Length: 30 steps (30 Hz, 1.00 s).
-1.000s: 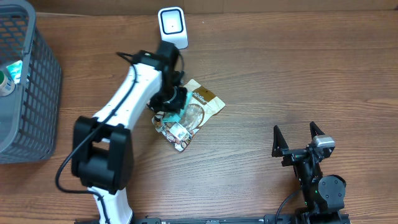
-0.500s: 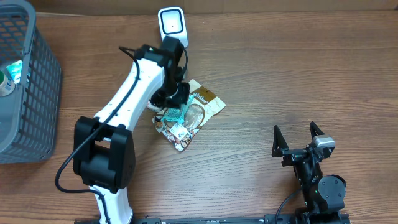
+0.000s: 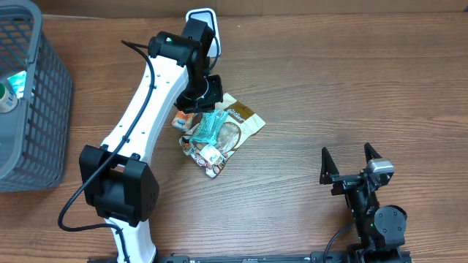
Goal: Scan the item barcode
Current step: 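Carry the green wipes pack out and place it on the brown bag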
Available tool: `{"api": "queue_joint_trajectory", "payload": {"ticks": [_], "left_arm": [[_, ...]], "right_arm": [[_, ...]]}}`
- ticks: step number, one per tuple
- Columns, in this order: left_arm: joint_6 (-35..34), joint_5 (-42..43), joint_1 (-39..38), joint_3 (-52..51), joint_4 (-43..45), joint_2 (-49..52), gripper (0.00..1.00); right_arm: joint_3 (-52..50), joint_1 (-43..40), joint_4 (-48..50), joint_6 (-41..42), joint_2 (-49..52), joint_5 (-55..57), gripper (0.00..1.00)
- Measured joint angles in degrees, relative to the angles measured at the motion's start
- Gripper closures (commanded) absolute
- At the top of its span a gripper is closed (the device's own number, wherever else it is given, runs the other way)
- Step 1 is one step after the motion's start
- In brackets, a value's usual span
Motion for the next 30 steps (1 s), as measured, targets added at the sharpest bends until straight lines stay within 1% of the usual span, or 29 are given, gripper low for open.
{"api": "queue_joint_trajectory", "payload": {"ticks": [4, 11, 12, 13, 15, 16, 17, 18, 20, 21, 30], "left_arm": [[-2.1, 0.3, 0.0, 0.0, -0.1, 0.0, 0.96], [-2.1, 0.5, 0.0, 0.0, -0.1, 0.0, 0.94], [-2.1, 0.5, 0.0, 0.0, -0.1, 0.0, 0.87], [-1.9, 0.6, 0.0, 0.0, -0.1, 0.0, 0.74], [-1.5, 0.6, 0.0, 0.0, -0.1, 0.0, 0.6], [-1.6, 0.7, 0.0, 0.0, -0.1, 0.0, 0.57], [-1.8, 0.7, 0.0, 0.0, -0.1, 0.0, 0.56], [-1.8, 0.7, 0.0, 0.0, -0.1, 0.0, 0.58], [-1.6, 0.7, 0.0, 0.0, -0.1, 0.0, 0.91], [-1.6, 0.7, 0.0, 0.0, -0.1, 0.0, 0.96], [0.3, 1.1, 0.0, 0.0, -0.1, 0.0, 0.96]], "right_arm": [[0.0, 0.0, 0.0, 0.0, 0.0, 0.0, 0.0], [0.0, 0.0, 0.0, 0.0, 0.0, 0.0, 0.0], [0.0, 0.0, 0.0, 0.0, 0.0, 0.0, 0.0], [0.0, 0.0, 0.0, 0.0, 0.0, 0.0, 0.0], [0.0, 0.0, 0.0, 0.0, 0.0, 0.0, 0.0], [0.0, 0.0, 0.0, 0.0, 0.0, 0.0, 0.0], [0.0, 0.0, 0.0, 0.0, 0.0, 0.0, 0.0], [0.0, 0.0, 0.0, 0.0, 0.0, 0.0, 0.0], [0.0, 0.0, 0.0, 0.0, 0.0, 0.0, 0.0], [0.0, 0.0, 0.0, 0.0, 0.0, 0.0, 0.0], [0.0, 0.0, 0.0, 0.0, 0.0, 0.0, 0.0]]}}
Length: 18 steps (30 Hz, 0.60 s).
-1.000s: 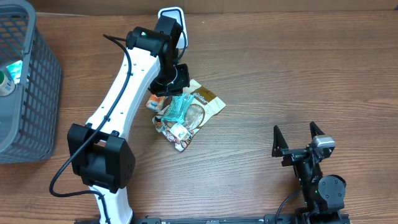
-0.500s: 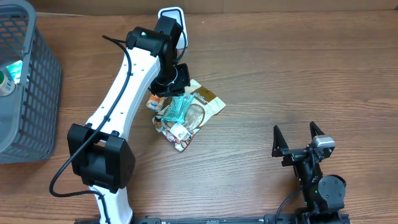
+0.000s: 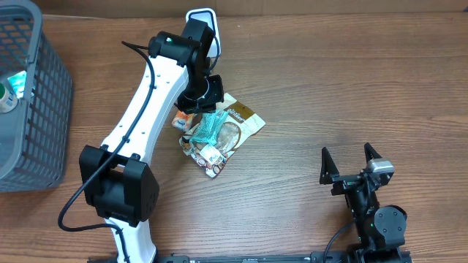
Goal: Scan the item barcode
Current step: 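Carry the green wipes pack out and place it on the brown bag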
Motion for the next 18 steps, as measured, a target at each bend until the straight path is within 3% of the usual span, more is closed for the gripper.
{"api": "queue_joint_trajectory", "payload": {"ticks": [8, 18], "left_arm": [[2.7, -1.1, 0.0, 2.8, -1.9, 0.1, 0.96], [5.9, -9.7, 6.7, 33.4, -9.9, -0.5, 0.96]], "right_arm": [[0.0, 0.0, 0.0, 0.0, 0.0, 0.0, 0.0], [0.0, 0.0, 0.0, 0.0, 0.0, 0.0, 0.0]]}}
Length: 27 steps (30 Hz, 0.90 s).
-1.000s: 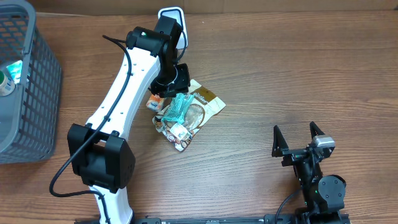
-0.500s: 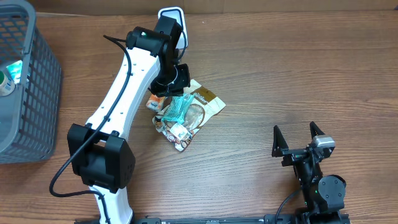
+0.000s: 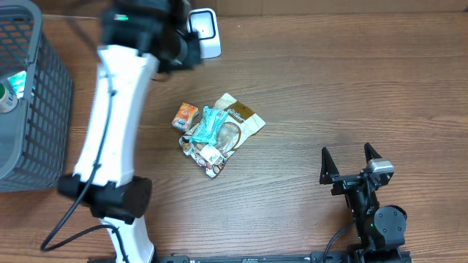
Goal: Scan the item barcode
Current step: 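Carry the green wipes pack out and place it on the brown bag, then reach the left gripper into the basket toward the green-capped jar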
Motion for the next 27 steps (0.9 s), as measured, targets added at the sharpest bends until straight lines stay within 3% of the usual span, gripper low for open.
{"api": "queue_joint_trajectory", "payload": {"ticks": [2, 7, 11, 13, 17, 27], "left_arm": [[0.2, -3.2, 3.0, 5.2, -1.3, -0.7, 0.95], [0.4, -11.1, 14.8, 12.4, -1.6, -4.8, 0.84], [0.8, -14.8, 26.1, 13.5, -1.6, -6.9, 0.55], [0.8, -15.5, 31.6, 13.5, -1.7, -6.8, 0.31], [0.3, -15.9, 39.8, 13.4, -0.7, -5.1, 0.12], [0.2, -14.7, 50.6, 13.4, 2.3, 7.3, 0.1]], "right_arm": [[0.0, 0.0, 0.0, 0.0, 0.0, 0.0, 0.0], [0.0, 0.0, 0.0, 0.0, 0.0, 0.0, 0.0], [0.0, 0.0, 0.0, 0.0, 0.0, 0.0, 0.0], [0.0, 0.0, 0.0, 0.0, 0.0, 0.0, 0.0], [0.0, 0.0, 0.0, 0.0, 0.0, 0.0, 0.0], [0.0, 0.0, 0.0, 0.0, 0.0, 0.0, 0.0]]}}
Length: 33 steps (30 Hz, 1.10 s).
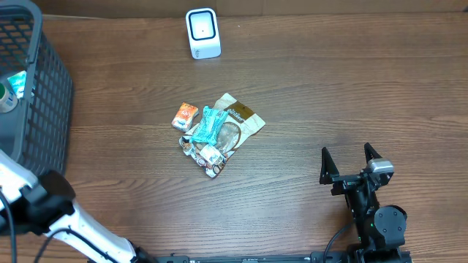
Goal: Scan the item barcode
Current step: 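Reach the left gripper into the basket toward the green-capped jar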
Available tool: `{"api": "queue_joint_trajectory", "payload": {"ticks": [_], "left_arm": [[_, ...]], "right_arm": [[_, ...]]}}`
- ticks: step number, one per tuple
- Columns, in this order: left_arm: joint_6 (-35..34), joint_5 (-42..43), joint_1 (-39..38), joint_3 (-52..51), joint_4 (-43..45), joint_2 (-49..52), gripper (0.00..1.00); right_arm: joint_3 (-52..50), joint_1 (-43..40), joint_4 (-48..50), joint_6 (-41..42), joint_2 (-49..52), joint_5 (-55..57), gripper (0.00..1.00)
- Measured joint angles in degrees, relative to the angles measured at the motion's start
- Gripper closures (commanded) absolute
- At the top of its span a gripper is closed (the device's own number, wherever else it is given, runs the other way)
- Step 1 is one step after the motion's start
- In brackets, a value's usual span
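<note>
A pile of snack packets lies mid-table in the overhead view: a brown pouch [232, 124], a teal packet [206, 126] across it, and a small orange packet [185, 115] at its left. The white barcode scanner [203, 33] stands at the back edge. Only part of my left arm [44, 204] shows, at the bottom left corner, and its gripper is out of view. My right gripper [348, 156] rests at the front right, open, with nothing between its fingers, well away from the packets.
A grey mesh basket [44, 95] with some items inside stands at the left edge. The wooden table [329, 80] stretches between the pile, the scanner and the right arm.
My left arm stood tall at the back left beside the scanner, and is now folded down at the bottom left corner. The packets, the scanner and the right arm have not moved.
At the two oldest moments my left gripper hung over the pile's back left edge, by the orange packet. Then the arm was up at the back beside the scanner. Now it is low at the bottom left, and the pile lies as before.
</note>
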Motion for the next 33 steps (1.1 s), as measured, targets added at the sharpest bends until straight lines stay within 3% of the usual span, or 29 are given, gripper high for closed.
{"api": "queue_joint_trajectory", "payload": {"ticks": [10, 33], "left_arm": [[2.4, 1.6, 1.2, -0.5, 5.3, 14.8, 0.07], [3.2, -2.9, 1.1, -0.5, 21.6, 27.5, 0.07]], "right_arm": [[0.0, 0.0, 0.0, 0.0, 0.0, 0.0, 0.0], [0.0, 0.0, 0.0, 0.0, 0.0, 0.0, 0.0]]}}
